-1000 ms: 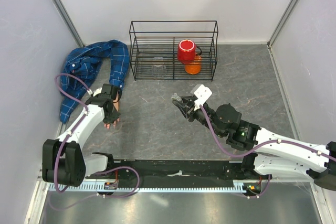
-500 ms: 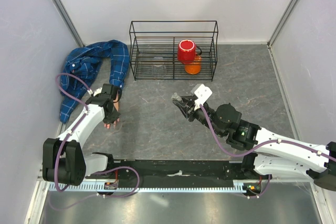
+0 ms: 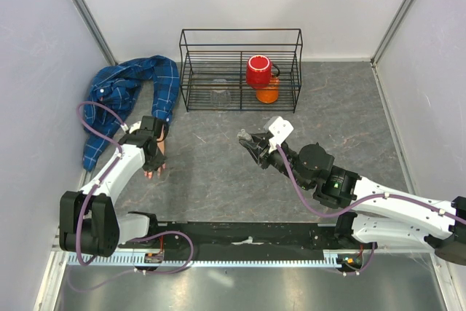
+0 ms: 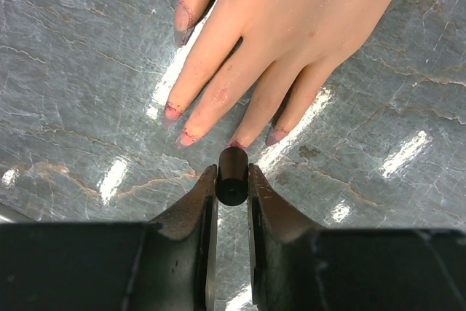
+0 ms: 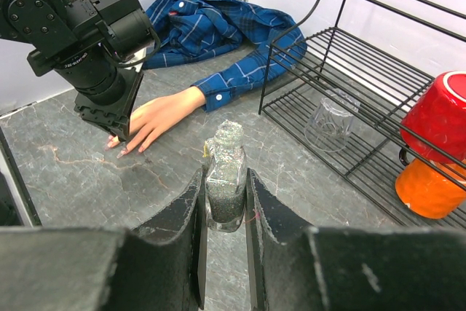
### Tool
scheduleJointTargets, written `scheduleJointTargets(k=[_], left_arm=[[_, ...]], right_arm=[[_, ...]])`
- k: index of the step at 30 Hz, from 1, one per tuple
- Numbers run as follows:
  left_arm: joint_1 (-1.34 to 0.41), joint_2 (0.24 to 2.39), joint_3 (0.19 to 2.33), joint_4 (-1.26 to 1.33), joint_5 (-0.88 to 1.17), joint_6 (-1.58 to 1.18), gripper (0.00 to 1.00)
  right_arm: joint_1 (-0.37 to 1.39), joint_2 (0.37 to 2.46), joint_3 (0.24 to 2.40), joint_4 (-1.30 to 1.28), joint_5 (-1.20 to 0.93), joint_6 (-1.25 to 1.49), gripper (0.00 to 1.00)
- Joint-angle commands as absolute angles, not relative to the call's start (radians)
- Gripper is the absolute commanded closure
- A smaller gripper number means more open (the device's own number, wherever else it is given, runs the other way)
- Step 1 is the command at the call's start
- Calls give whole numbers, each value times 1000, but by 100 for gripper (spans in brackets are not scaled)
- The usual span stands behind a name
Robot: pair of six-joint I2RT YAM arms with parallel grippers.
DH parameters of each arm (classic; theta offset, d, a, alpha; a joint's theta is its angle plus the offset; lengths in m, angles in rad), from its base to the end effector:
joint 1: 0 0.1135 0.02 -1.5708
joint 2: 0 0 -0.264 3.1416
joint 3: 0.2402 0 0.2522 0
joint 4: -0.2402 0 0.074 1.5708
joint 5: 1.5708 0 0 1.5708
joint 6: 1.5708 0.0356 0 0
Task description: Paint the nails
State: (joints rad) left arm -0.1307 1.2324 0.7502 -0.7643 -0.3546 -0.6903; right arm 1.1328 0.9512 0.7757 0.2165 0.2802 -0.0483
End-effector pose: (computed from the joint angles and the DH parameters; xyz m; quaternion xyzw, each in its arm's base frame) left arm 0.2112 -0.0153 0.2003 -0.2956 0.9258 0.0962 0.2152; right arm 0.1050 0.2009 0.3492 -0.2981 0.6256 0.2858 0.6618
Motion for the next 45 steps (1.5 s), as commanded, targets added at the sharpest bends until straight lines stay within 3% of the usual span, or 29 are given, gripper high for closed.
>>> scheduleJointTargets(k=[1,45], left_arm=[[-126,1236,752,-729,-348,-653,98],[-123,1258,756,-758,-351,-670,98]], right_arm=[[1127,954,790,256,259,-31,100],[1118,954,790,255,245,-23,100]])
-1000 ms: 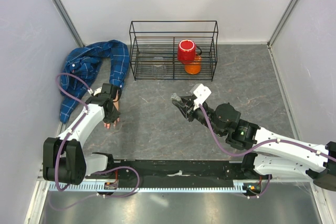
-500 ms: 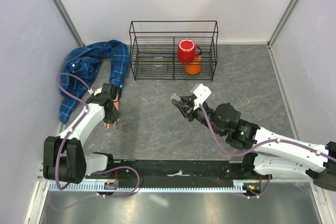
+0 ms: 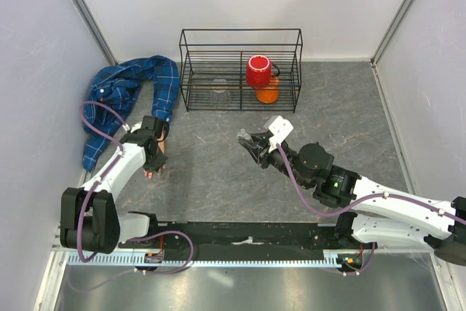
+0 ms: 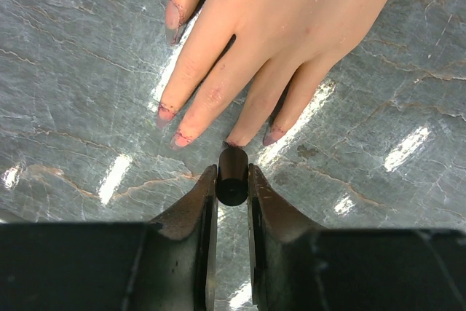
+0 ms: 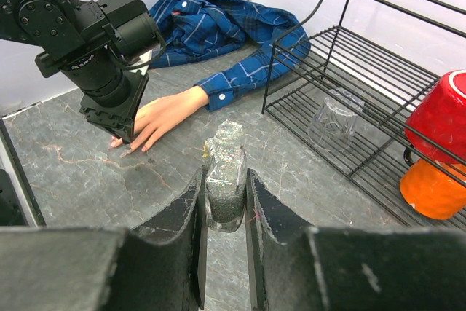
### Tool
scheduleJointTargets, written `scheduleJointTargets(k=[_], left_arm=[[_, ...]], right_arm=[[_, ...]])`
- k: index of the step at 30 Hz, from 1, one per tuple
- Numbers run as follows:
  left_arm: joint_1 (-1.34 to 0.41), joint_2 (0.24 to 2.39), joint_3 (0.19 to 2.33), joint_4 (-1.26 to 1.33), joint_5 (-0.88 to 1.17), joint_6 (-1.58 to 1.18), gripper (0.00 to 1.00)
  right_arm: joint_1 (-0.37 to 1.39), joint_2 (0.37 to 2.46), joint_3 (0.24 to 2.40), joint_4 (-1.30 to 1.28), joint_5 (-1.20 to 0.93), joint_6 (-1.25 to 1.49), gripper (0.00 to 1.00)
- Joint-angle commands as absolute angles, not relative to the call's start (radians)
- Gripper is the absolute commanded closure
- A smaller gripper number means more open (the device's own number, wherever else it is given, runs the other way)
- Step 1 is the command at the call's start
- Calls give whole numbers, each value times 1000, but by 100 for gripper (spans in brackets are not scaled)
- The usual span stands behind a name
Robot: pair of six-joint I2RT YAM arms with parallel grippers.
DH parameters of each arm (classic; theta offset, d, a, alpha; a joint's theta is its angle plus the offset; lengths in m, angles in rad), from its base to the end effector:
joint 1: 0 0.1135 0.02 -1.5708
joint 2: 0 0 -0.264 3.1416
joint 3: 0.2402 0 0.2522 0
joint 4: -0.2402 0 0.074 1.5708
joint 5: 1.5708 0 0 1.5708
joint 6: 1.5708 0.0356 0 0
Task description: Paint the nails
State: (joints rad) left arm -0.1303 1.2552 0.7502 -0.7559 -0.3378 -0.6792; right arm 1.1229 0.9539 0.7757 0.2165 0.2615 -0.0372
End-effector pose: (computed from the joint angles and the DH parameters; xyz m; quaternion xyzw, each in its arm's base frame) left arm 0.2140 -0.0161 0.1960 -0.2889 0.9305 0.0928 0.2052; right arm 0.1067 0.2009 0.3486 -0.2982 0.6266 0.2916 0.6584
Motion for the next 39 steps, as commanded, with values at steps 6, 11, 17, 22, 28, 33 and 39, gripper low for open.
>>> scheduleJointTargets(k=[6,11,17,22,28,33,39], left_arm=[[-123,1252,761,-772,-347,-678,98],[-123,1235,767,-790,-347,-683,98],[-123,1238,769,-796,-345,-684,98],[-123,1235,770,-796,-342,-683,98],[-123,1235,769,-798,-336,-683,98],[-123,1235,769,-798,-330,-681,98],[-123,1233,769,-798,-328,-681,98]], right_arm=[[1118,956,792,255,244,-21,100],[1117,956,793,255,241,-20,100],[1117,954,792,255,238,-18,100],[1117,954,792,253,236,-18,100],[1115,956,792,253,235,-17,100],[1115,957,793,255,230,-15,100],[1114,959,795,253,227,-14,100]])
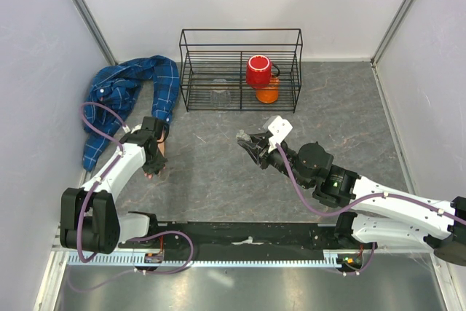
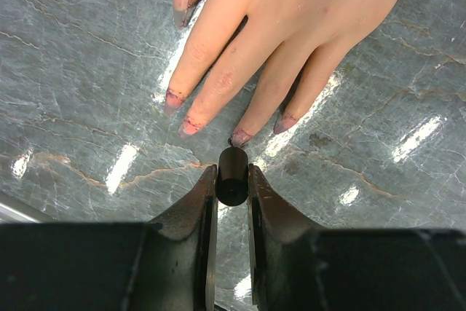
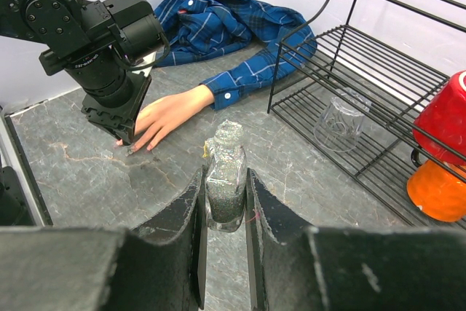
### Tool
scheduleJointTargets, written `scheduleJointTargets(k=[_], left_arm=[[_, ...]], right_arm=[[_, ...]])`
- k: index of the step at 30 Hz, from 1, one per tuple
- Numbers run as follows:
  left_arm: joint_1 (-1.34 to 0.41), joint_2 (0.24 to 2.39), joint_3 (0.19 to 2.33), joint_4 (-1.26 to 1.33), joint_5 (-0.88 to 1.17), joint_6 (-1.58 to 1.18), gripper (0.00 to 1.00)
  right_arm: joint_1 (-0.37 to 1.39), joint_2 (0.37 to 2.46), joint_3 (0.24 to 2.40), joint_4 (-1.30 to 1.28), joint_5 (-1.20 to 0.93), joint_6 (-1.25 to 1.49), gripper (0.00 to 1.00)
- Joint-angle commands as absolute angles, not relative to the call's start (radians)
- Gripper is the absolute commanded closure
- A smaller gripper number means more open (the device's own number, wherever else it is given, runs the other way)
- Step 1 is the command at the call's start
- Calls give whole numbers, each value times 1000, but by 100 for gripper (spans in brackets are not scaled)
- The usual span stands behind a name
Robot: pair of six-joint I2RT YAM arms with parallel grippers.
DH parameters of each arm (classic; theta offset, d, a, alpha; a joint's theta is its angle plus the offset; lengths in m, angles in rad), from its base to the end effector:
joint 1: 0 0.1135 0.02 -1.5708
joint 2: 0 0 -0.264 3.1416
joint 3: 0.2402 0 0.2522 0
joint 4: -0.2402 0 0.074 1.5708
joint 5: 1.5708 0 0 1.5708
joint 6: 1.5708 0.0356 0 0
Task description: Paint the nails
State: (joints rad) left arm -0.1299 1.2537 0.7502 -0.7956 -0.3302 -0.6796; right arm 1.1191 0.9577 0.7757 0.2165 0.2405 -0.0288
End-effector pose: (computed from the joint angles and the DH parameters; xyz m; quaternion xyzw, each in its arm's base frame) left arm 0.2098 -0.0158 0.1950 -0.2867 0.9346 0.0971 0.1869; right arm 0.1073 0.2018 0.3478 -0.3021 0.6261 0.2990 0.6537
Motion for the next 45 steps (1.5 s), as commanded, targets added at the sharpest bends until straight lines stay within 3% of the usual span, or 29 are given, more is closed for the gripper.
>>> scheduleJointTargets(k=[1,45], left_arm=[[-123,1233,769,-799,-328,-680,98],[-124,1221,762,-775,-339,-673,98]], right_arm=[[1117,957,793,253,227,-14,100],[1114,962,792,256,219,-9,100]])
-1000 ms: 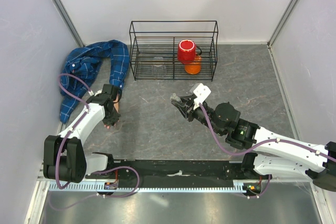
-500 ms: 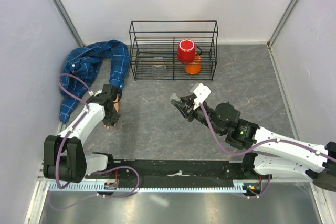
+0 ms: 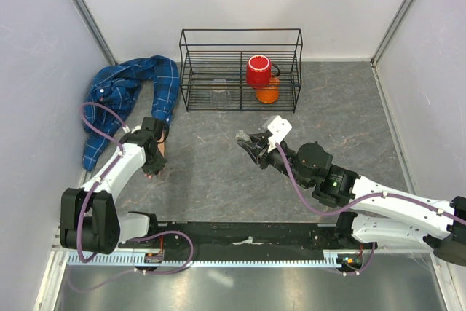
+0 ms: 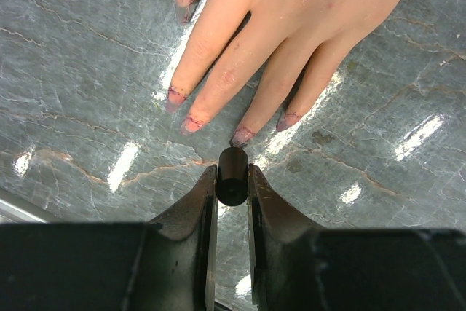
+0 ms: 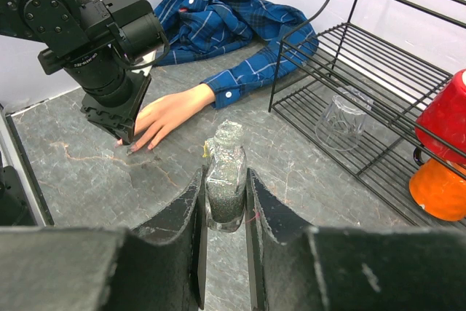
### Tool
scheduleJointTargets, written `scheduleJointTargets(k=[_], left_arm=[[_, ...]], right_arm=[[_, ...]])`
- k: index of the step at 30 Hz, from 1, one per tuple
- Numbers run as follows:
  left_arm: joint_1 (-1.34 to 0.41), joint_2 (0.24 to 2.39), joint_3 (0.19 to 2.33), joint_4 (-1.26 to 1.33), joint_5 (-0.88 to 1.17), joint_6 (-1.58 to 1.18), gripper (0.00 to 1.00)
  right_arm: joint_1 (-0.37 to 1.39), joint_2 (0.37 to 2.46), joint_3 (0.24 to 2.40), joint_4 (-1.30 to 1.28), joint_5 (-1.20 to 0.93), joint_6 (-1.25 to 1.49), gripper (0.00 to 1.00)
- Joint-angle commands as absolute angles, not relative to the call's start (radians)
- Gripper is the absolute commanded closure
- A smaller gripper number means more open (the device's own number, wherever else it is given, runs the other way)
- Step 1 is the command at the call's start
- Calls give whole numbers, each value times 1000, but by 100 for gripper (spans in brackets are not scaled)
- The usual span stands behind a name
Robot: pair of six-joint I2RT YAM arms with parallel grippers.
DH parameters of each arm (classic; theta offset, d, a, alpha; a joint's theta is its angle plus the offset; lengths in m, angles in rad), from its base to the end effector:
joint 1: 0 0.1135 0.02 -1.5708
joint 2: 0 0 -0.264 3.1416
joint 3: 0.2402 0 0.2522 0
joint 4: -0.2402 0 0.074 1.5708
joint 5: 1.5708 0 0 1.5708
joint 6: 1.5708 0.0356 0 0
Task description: Paint the nails
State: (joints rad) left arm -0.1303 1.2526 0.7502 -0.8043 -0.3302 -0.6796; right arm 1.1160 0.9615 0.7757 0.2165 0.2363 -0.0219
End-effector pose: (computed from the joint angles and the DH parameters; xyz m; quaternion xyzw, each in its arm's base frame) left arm 0.2088 -0.0157 0.1949 -0.2860 0.9353 0.0986 0.1836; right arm 0.1082 0.2023 0.3470 -0.3011 0.6280 0.3007 0.6515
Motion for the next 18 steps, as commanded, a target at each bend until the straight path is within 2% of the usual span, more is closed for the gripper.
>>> scheduleJointTargets(k=[1,18], left_arm=[[-123,1220,761,-769,-341,-673,98],[-123,1239,762,-739,-364,-655,98]], right_arm=[[1112,963,792,256,221,-9,100],[1111,971,795,253,218,-8,100]])
